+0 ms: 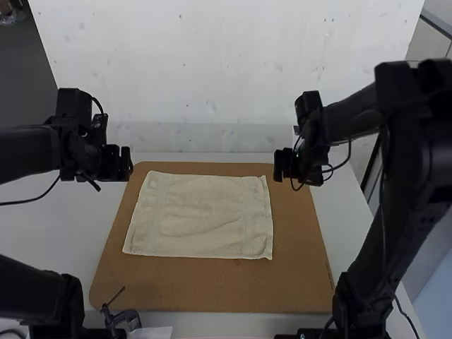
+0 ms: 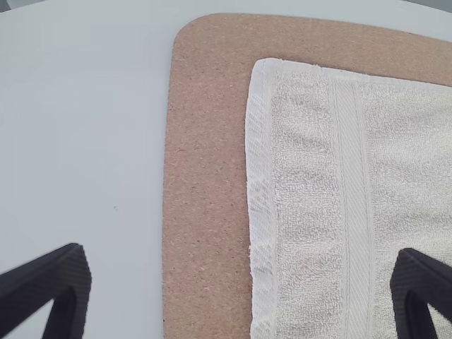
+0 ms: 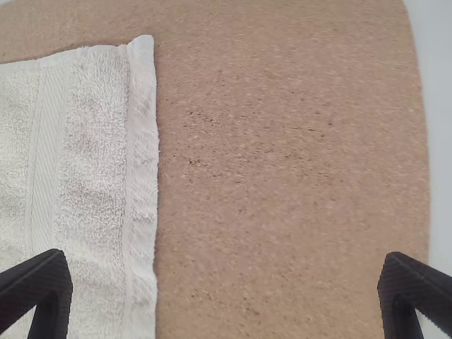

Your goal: Fold the towel.

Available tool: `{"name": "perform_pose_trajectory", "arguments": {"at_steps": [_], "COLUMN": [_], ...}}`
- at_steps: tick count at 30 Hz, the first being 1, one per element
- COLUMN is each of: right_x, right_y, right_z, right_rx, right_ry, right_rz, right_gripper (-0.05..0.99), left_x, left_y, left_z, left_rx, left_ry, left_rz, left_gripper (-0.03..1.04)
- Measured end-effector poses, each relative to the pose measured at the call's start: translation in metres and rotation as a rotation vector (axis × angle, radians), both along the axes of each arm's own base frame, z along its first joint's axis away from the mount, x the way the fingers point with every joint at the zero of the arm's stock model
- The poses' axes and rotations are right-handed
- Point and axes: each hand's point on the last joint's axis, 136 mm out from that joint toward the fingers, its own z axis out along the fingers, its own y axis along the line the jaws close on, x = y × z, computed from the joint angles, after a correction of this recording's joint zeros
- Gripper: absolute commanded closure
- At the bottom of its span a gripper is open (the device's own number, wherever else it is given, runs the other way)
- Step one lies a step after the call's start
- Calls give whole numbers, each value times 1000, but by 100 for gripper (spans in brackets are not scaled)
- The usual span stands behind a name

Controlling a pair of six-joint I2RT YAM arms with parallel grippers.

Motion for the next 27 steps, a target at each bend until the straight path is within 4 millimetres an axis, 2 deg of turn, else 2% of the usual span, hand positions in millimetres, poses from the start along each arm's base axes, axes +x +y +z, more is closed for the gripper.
{"name": "perform_pose_trajectory", "arguments": {"at_steps": [4,11,17,20,22,23,27], "right_x": [21,59,71,75,76,75,74], "right_y": [18,35,43,51,56,58,70], "right_z": [-18,-47,-83,-83,-85,-84,-86], "right_rx": [-41,-82,-141,-156,-163,-168,-168], "right_ry": [37,119,189,199,206,214,250], "right_rz": [33,25,5,3,-1,-5,-6], "right_gripper": [-1,0,0,3,12,21,65], "left_x": [3,4,3,4,7,7,8], "left_y": [1,0,0,0,0,0,4], "left_z": [2,2,2,-1,-4,-6,-14], "left_rx": [5,9,7,7,7,6,7], "left_ry": [-9,-13,-9,-1,10,14,41], "left_rz": [-4,-9,-12,-11,-11,-11,-2], "left_gripper": [7,7,7,7,7,7,7]}}
